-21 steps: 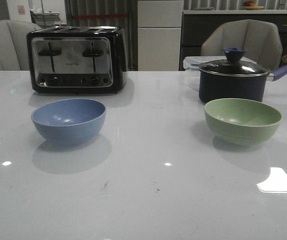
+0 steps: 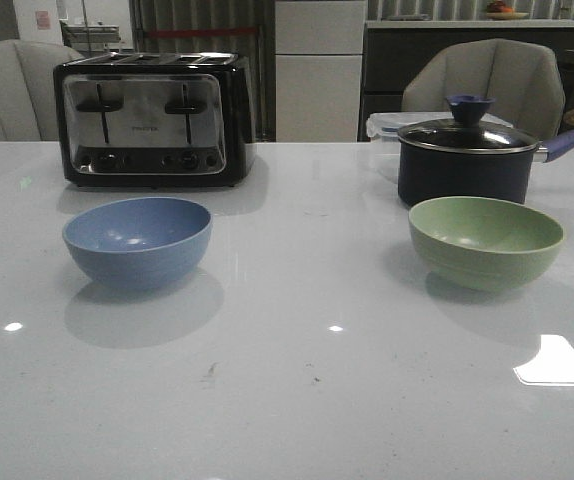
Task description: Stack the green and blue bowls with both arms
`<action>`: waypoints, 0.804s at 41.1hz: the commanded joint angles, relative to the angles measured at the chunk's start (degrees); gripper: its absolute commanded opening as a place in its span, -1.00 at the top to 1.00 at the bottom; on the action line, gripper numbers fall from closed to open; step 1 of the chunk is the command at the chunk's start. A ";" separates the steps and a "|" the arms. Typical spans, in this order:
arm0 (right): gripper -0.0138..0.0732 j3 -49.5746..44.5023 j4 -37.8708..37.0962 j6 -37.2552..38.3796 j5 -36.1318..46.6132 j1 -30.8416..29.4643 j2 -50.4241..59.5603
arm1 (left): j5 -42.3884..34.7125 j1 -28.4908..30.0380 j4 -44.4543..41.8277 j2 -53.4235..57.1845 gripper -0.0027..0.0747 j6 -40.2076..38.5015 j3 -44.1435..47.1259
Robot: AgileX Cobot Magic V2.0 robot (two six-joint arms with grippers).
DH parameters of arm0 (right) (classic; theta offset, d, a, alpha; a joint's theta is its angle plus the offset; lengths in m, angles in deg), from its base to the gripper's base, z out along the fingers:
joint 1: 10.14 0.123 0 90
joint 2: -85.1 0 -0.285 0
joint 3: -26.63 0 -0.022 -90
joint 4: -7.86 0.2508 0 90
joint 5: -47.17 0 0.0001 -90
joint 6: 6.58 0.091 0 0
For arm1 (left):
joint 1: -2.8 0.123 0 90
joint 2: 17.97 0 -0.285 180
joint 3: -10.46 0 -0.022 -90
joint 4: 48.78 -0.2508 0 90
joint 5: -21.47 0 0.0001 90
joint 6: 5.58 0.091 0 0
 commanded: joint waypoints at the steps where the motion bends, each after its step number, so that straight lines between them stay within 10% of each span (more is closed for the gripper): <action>1: 0.62 0.20 -0.79 0.04 5.21 -0.14 1.08 | -5.60 -0.37 0.32 1.07 0.69 0.09 0.30; 19: 0.62 4.98 -0.74 0.04 3.06 -0.14 1.08 | -5.89 -0.37 1.48 1.07 0.69 -0.69 -5.29; 33: 0.62 26.49 -0.79 0.04 -15.19 -0.14 -7.87 | 13.38 -0.37 1.48 -9.84 0.69 -0.69 -29.51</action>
